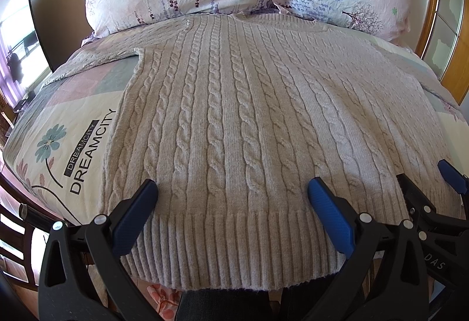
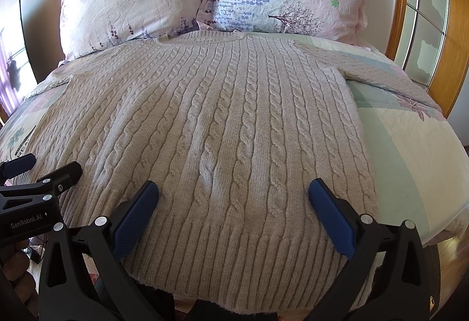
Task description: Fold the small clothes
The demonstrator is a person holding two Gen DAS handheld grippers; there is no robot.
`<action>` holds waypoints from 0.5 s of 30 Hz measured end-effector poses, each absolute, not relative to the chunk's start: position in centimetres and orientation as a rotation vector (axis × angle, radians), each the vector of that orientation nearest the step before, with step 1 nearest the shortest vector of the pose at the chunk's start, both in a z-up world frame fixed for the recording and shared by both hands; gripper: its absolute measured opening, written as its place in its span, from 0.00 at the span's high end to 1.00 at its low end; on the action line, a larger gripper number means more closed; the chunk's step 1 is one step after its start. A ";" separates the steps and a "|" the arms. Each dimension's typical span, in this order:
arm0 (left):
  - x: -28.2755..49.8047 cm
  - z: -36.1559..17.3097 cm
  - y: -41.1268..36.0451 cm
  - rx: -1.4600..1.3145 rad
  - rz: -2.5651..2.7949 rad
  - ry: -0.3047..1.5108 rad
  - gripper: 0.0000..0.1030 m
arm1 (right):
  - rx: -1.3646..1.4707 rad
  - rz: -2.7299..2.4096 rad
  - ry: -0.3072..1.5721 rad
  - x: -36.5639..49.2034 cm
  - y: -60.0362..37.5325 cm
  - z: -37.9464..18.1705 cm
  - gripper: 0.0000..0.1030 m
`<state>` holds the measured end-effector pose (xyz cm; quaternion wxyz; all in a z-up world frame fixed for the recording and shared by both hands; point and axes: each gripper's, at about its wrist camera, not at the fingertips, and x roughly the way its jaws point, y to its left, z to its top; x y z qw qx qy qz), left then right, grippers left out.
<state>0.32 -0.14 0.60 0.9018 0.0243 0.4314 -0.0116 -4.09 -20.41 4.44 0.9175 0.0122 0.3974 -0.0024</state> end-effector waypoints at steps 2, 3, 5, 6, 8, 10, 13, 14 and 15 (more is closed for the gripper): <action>0.4 0.6 -0.1 0.049 -0.025 0.894 0.02 | 0.022 -0.001 0.816 -4.0 -20.4 4.5 0.01; 0.6 0.7 -0.1 0.050 -0.025 0.900 0.02 | 0.019 0.002 0.816 -4.0 -20.4 4.5 0.01; 0.6 0.7 -0.1 0.051 -0.025 0.905 0.02 | 0.012 0.015 0.815 -4.0 -20.4 4.4 0.01; 0.8 0.7 -0.1 0.054 -0.026 0.914 0.02 | 0.006 0.026 0.812 -4.0 -20.4 4.3 0.01; 1.1 0.6 -0.1 0.064 -0.032 0.927 0.02 | -0.011 0.095 0.786 -4.1 -20.9 4.3 0.01; 1.8 0.8 -0.1 0.088 -0.061 0.948 0.02 | 0.000 0.153 0.806 -3.7 -21.8 4.5 0.01; 2.6 1.4 1.4 0.056 -0.109 0.961 0.02 | 0.188 0.134 0.778 -1.7 -28.1 7.2 0.01; 3.4 2.0 2.6 0.044 -0.090 0.941 0.02 | 0.250 0.099 0.757 -0.9 -30.7 8.0 0.01; 3.9 2.5 3.6 0.048 -0.058 0.922 0.02 | 0.316 0.053 0.735 -0.1 -33.4 8.8 0.01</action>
